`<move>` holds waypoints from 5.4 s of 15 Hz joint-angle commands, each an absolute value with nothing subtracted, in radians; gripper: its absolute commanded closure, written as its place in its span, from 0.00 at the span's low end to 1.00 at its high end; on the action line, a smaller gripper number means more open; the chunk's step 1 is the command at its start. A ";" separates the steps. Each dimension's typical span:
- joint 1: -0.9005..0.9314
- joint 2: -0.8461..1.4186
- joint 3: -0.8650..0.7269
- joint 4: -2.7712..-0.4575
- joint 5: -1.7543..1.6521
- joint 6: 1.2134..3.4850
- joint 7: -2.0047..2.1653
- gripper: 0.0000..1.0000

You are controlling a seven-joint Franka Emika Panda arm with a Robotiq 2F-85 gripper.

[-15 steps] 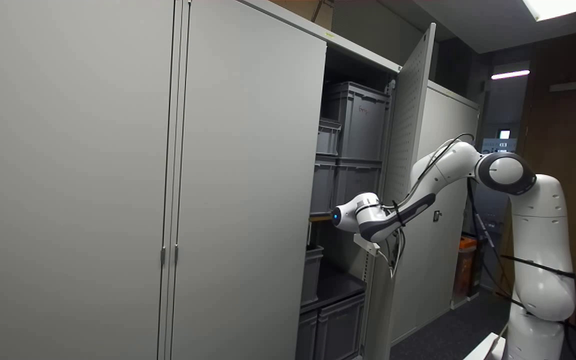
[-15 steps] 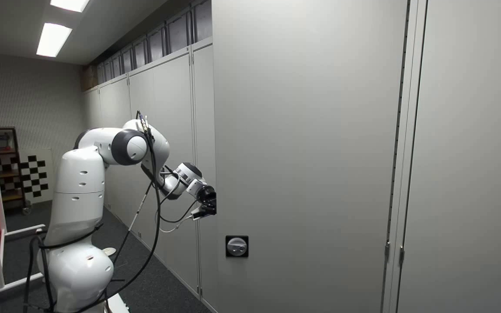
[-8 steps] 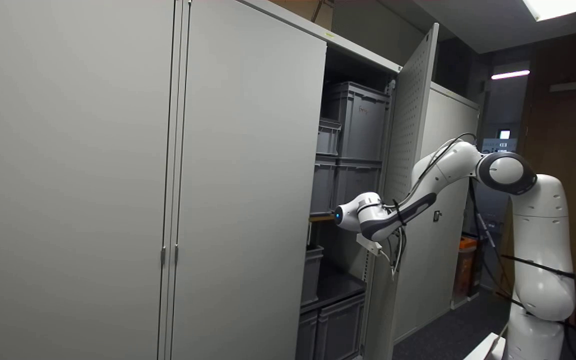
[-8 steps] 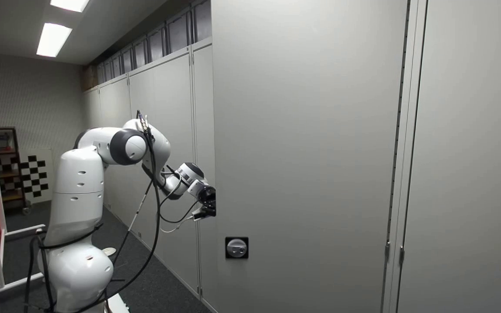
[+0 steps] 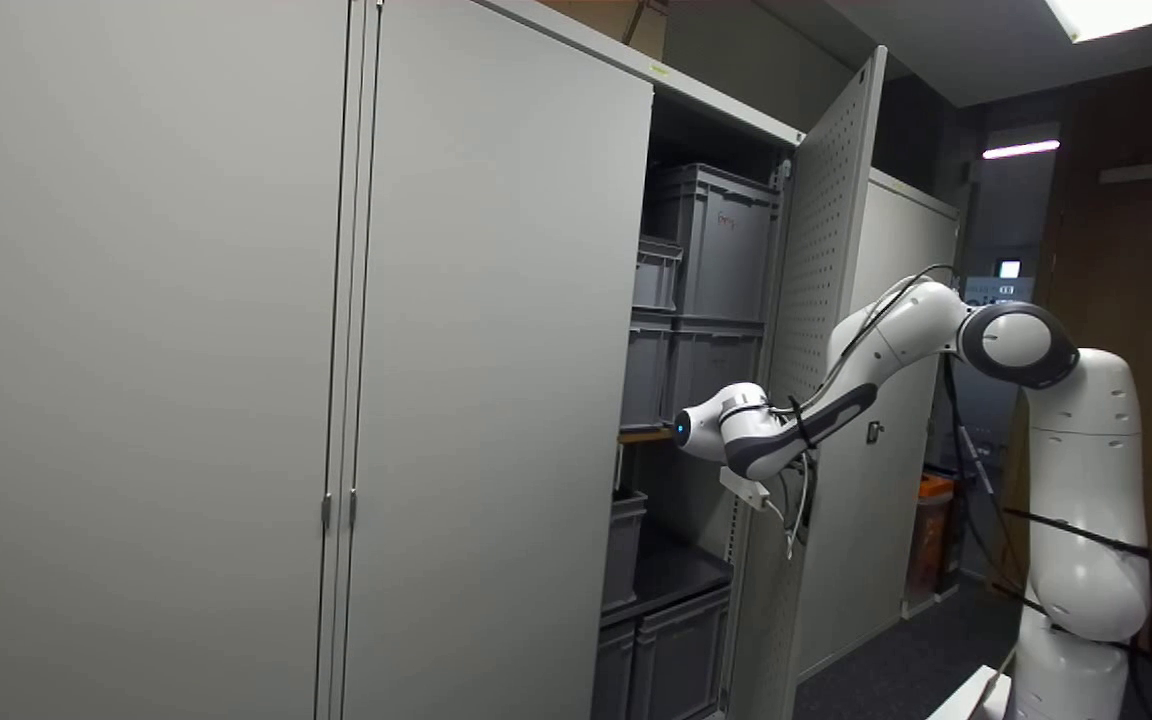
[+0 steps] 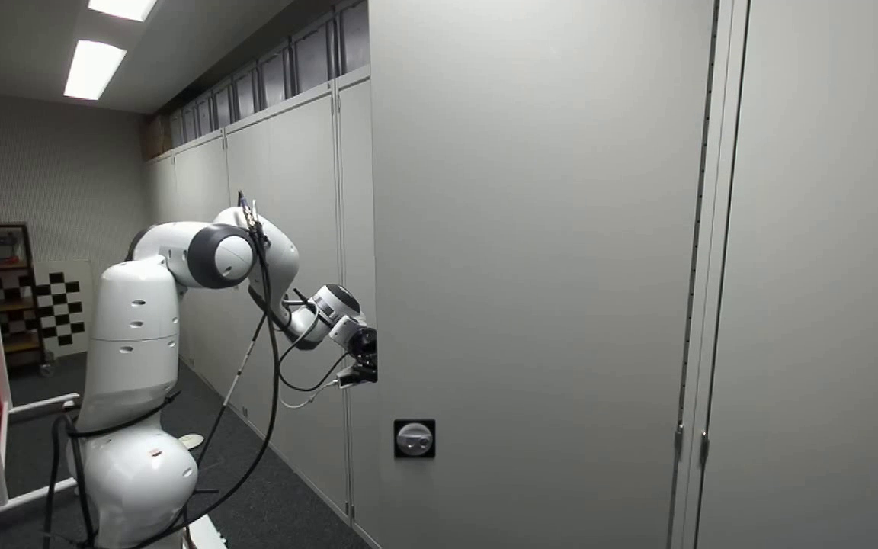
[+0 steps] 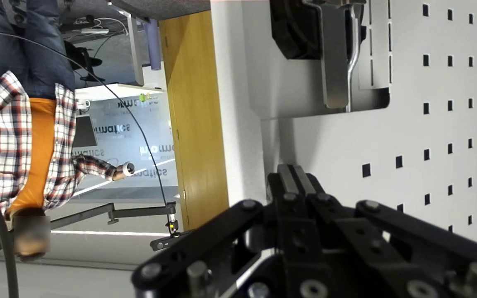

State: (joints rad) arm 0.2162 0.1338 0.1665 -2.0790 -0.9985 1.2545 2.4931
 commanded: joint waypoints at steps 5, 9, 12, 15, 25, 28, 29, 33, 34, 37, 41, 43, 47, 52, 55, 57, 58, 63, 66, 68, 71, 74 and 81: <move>0.186 0.065 0.149 -2.135 -0.962 1.224 2.497 1.00; 0.173 0.052 0.141 -2.146 -0.953 1.220 2.497 1.00; 0.165 0.042 0.138 -2.154 -0.952 1.216 2.495 1.00; 0.163 0.037 0.130 -2.160 -0.957 1.206 2.493 1.00; 0.144 0.037 0.114 -2.176 -0.979 1.162 2.501 1.00; 0.137 0.039 0.109 -2.180 -0.985 1.154 2.504 1.00; 0.137 0.040 0.106 -2.182 -0.990 1.152 2.508 1.00; 0.132 0.038 0.097 -2.192 -1.009 1.152 2.533 1.00; 0.130 0.038 0.096 -2.196 -1.018 1.152 2.543 1.00; 0.128 0.038 0.096 -2.206 -1.041 1.142 2.578 1.00; 0.126 0.031 0.095 -2.219 -1.094 1.121 2.598 1.00; 0.124 0.032 0.093 -2.226 -1.110 1.114 2.605 1.00; 0.121 0.025 0.091 -2.239 -1.133 1.109 2.606 1.00; 0.114 0.018 0.088 -2.247 -1.174 1.111 2.608 1.00; 0.107 0.010 0.084 -2.251 -1.202 1.117 2.610 1.00; 0.106 0.006 0.083 -2.257 -1.215 1.120 2.613 1.00; 0.105 0.003 0.081 -2.259 -1.224 1.120 2.614 1.00; 0.102 -0.002 0.077 -2.274 -1.245 1.129 2.617 1.00; 0.098 -0.002 0.073 -2.280 -1.255 1.132 2.617 1.00; 0.097 -0.003 0.069 -2.284 -1.260 1.133 2.617 1.00; 0.094 -0.008 0.062 -2.291 -1.262 1.134 2.617 1.00; 0.087 -0.009 0.056 -2.293 -1.262 1.136 2.617 1.00; 0.070 -0.010 0.044 -2.300 -1.267 1.140 2.617 1.00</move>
State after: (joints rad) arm 0.0989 0.0552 0.0598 -2.2969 -1.1189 1.1232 2.6174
